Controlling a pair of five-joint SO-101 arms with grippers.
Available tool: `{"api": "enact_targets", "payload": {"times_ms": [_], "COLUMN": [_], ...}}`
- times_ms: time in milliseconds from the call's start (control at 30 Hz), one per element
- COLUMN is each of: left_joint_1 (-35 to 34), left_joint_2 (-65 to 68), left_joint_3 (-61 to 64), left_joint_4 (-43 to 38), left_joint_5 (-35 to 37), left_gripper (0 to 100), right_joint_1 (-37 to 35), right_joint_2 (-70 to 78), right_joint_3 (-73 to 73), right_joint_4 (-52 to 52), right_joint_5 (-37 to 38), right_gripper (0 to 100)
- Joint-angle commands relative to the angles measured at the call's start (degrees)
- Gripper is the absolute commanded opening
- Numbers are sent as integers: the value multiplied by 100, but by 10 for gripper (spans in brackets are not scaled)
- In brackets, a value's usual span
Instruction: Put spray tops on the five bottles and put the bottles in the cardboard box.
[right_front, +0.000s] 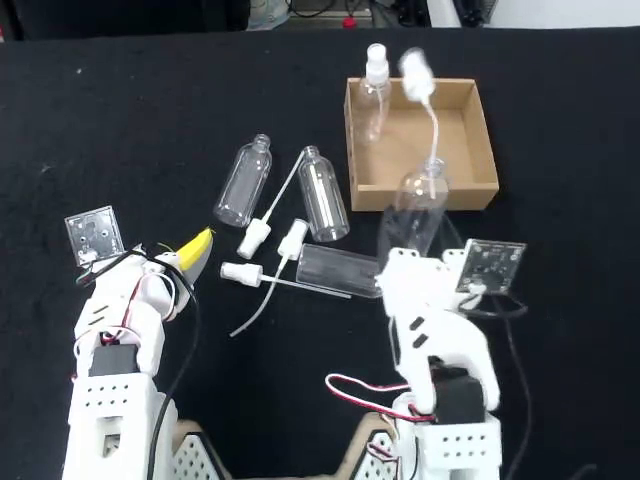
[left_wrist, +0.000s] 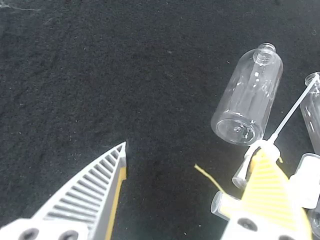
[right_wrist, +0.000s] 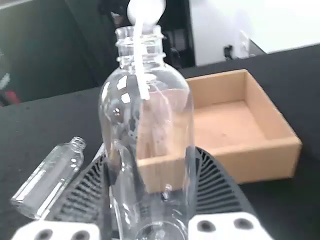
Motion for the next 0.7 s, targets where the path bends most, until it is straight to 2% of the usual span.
{"api": "enact_targets", "payload": {"times_ms": [0,333,533,667], "left_joint_1": [84,-22,-892,-1341], "left_joint_2": [18,18,18,18], "left_joint_3": [-40,-75,-338,-1068], "left_joint_4": [-132,-132,9,870], "left_joint_5": [9,9,53,70], "left_gripper": [371,371,371,371], "right_joint_1": [-457,-2268,-3042,-3596], "right_joint_2": [-400,-391,-391,-391], "right_joint_3": [84,365,365,365], "right_joint_4": [-607,-387,167,378], "right_joint_5": [70,70,79,607], "right_gripper": [64,64,64,63]}}
